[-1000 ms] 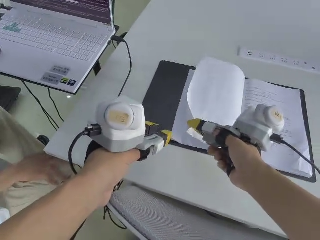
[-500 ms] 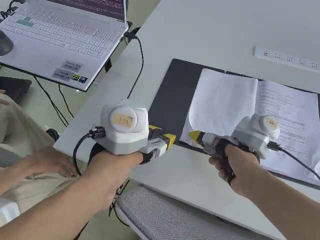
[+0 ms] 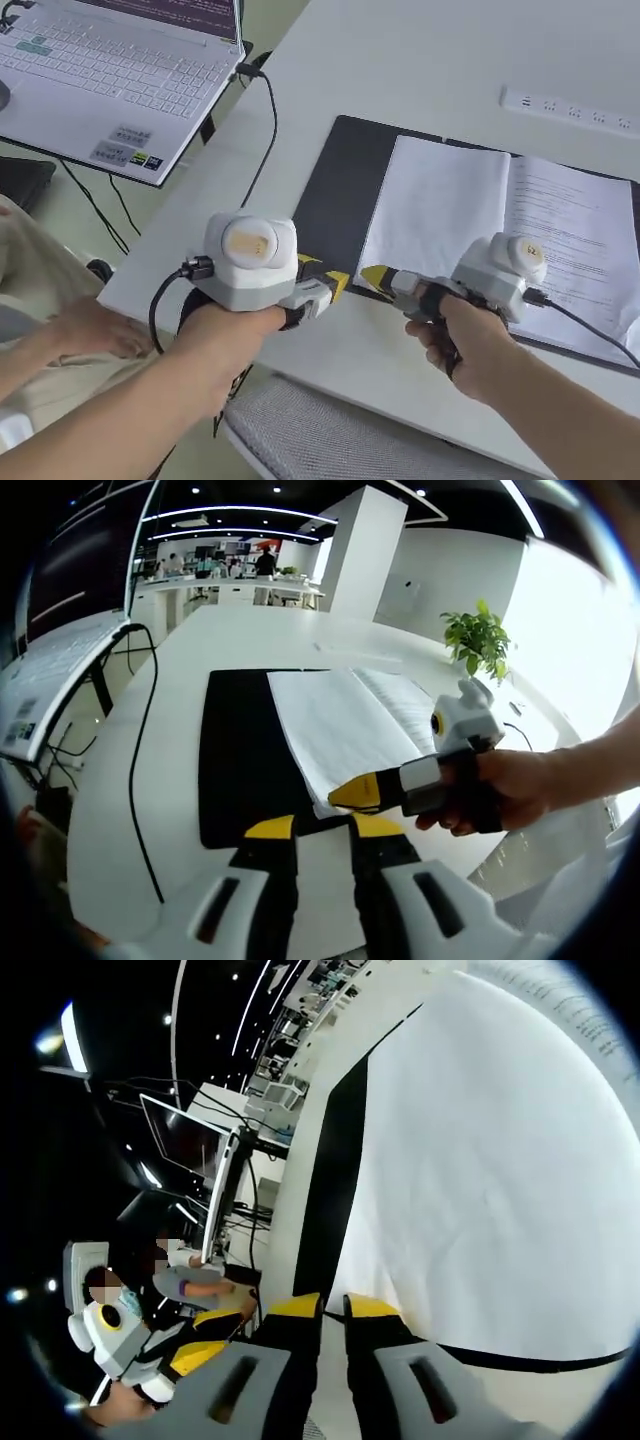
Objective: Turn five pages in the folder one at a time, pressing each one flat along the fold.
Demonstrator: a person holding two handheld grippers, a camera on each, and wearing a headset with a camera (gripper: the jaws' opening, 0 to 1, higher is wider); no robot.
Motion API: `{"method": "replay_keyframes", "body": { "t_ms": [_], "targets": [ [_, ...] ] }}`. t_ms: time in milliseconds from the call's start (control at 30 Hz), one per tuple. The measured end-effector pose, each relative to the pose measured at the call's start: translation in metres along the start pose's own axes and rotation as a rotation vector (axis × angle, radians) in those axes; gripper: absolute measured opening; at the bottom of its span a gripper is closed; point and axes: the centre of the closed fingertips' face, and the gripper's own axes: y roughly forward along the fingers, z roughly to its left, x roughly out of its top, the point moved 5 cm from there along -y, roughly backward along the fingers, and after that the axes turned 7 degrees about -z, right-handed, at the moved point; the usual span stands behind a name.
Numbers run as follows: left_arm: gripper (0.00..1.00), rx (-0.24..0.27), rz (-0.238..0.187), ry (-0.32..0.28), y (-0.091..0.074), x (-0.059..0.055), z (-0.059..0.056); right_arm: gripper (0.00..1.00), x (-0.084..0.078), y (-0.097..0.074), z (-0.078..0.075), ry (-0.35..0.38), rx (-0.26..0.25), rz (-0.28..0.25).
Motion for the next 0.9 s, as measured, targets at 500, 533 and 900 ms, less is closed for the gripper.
{"method": "replay_keyframes", "body": {
  "t_ms": [500, 533, 900],
  "targets": [
    [0.11, -0.072, -0.013, 0.058, 0.069, -0.005, -0.017, 0.10, 0.086, -0.048, -0.017, 0.079, 0.111, -0.164],
    [0.11, -0.070, -0.013, 0.063, 0.071, -0.006, -0.017, 0.09, 0.090, -0.050, -0.020, 0.082, 0.109, -0.169],
    [0.04, -0.018, -0.022, 0.042, 0.086, -0.020, -0.016, 0.04, 0.117, -0.053, -0.065, 0.249, 0.097, -0.134]
  ]
}}
